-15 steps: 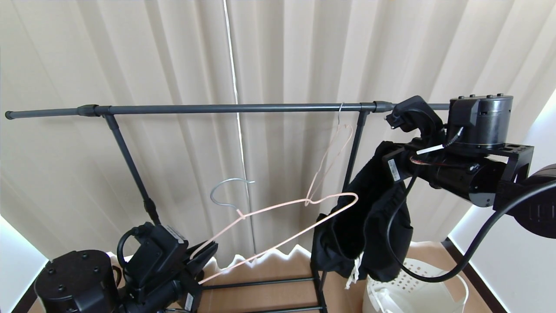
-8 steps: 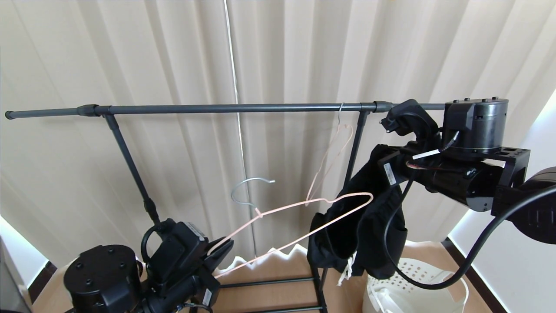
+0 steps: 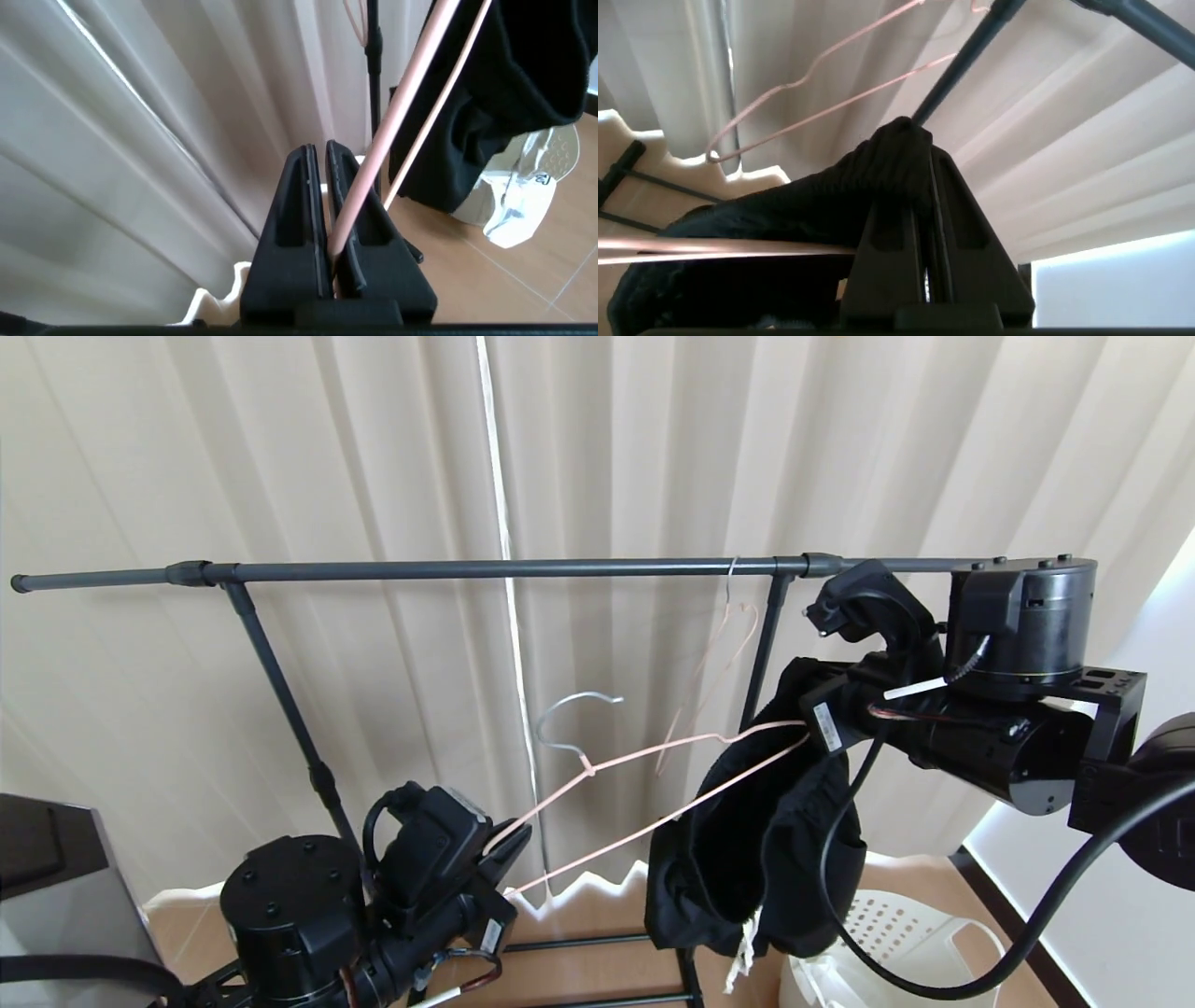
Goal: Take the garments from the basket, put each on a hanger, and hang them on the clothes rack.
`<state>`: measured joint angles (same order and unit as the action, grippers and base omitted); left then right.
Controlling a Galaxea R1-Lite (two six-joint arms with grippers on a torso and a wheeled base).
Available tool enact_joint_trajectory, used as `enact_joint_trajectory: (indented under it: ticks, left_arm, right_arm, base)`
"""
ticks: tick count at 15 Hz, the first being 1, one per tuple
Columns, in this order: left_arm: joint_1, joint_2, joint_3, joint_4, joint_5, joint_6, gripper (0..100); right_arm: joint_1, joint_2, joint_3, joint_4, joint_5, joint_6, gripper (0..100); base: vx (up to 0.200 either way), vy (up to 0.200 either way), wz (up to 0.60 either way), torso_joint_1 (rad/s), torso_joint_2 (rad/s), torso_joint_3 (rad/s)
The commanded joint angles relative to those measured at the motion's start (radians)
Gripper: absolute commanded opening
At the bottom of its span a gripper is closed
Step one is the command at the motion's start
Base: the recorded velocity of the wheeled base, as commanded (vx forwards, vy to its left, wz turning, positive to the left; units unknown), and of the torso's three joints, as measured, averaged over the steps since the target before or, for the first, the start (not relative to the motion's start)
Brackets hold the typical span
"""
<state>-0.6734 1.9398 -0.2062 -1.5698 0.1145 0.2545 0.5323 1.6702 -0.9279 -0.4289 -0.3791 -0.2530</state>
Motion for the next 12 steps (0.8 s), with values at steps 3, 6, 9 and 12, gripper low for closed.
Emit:
enact_joint_trajectory:
  ticks: [3, 6, 9, 12]
  left_arm:
    - [-0.048, 0.018, -0.035, -0.001, 0.002, 0.002, 0]
    - [-0.064, 0.018, -0.039, -0.001, 0.002, 0.020, 0]
    - [-0.077, 0.018, -0.045, -0.001, 0.001, 0.026, 0]
    - [-0.083, 0.018, -0.058, -0.001, 0.001, 0.026, 0]
  right_arm:
    - [0.060, -0.021, 0.018, -0.002, 0.002, 0.020, 0]
    - [0.123, -0.033, 0.020, -0.002, 0.002, 0.047, 0]
    - [0.198, -0.052, 0.029, -0.002, 0.002, 0.081, 0]
    - [0.247, -0.066, 0.027, -0.002, 0.000, 0.116, 0]
  base:
    - [0.000, 0.000, 0.00, 0.000, 0.00, 0.000]
    - [0.000, 0.000, 0.00, 0.000, 0.00, 0.000]
    - [0.000, 0.000, 0.00, 0.000, 0.00, 0.000]
    - [0.000, 0.000, 0.00, 0.000, 0.00, 0.000]
